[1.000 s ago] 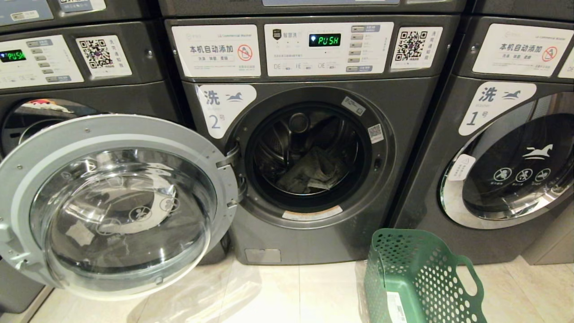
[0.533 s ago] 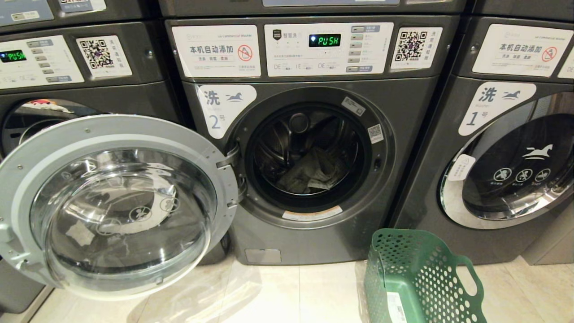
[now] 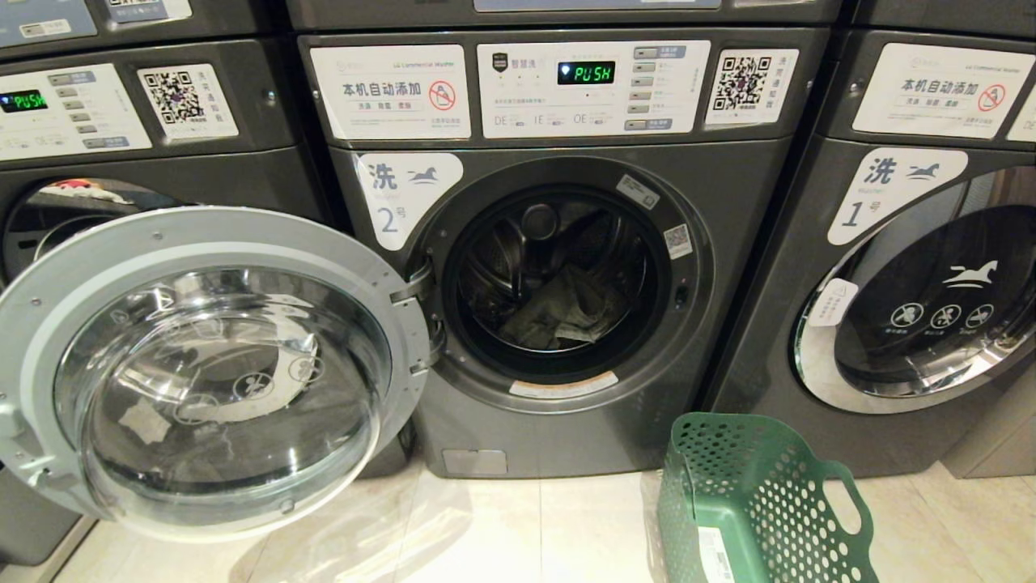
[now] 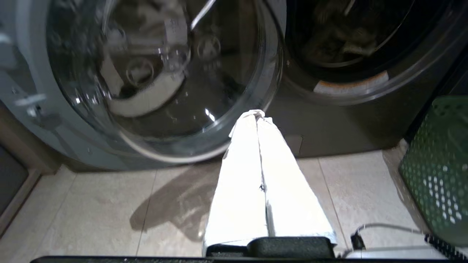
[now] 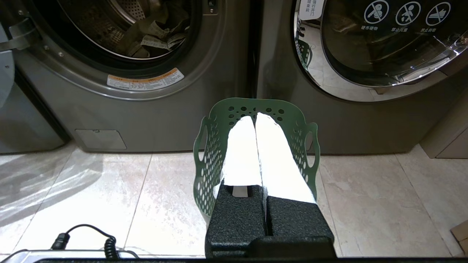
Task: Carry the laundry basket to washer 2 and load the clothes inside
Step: Close the washing machine door with the left hand
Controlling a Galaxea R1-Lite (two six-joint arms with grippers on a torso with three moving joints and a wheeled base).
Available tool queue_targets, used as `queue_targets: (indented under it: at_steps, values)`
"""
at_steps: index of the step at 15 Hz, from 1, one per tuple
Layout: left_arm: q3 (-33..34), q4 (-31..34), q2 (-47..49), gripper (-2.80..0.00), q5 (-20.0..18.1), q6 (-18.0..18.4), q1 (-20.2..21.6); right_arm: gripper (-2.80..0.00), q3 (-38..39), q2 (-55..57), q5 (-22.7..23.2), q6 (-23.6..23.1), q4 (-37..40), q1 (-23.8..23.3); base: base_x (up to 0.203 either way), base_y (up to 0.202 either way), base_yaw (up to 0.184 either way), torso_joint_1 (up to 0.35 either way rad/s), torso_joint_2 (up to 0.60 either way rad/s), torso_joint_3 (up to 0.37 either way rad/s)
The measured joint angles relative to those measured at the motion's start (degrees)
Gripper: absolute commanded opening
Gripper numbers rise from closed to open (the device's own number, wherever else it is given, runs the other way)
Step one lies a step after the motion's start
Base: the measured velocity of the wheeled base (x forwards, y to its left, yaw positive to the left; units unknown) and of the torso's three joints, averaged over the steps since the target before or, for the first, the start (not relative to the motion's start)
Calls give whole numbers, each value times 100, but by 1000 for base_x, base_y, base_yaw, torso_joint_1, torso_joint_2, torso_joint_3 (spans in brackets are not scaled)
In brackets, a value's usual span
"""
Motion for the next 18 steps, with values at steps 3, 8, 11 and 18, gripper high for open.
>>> queue_targets:
  at_steps: [3, 8, 11, 18]
  values:
    - [-924, 38, 107, -280, -15, 112, 2, -280, 0, 0, 2, 13, 0, 0, 0, 0, 0, 0, 0, 0]
    - [-3651, 430, 1991, -280, 478, 129, 13, -280, 0, 0, 4, 24, -4, 0, 0, 0, 0, 0, 0, 0]
    - [-5460, 480, 4147, -280, 853, -176, 66, -280, 0, 0, 5, 28, -4, 0, 0, 0, 0, 0, 0, 0]
    - [-7493, -116, 7999, -280, 407, -1207, 1235, -280, 0, 0, 2, 30, -6, 0, 0, 0, 0, 0, 0, 0]
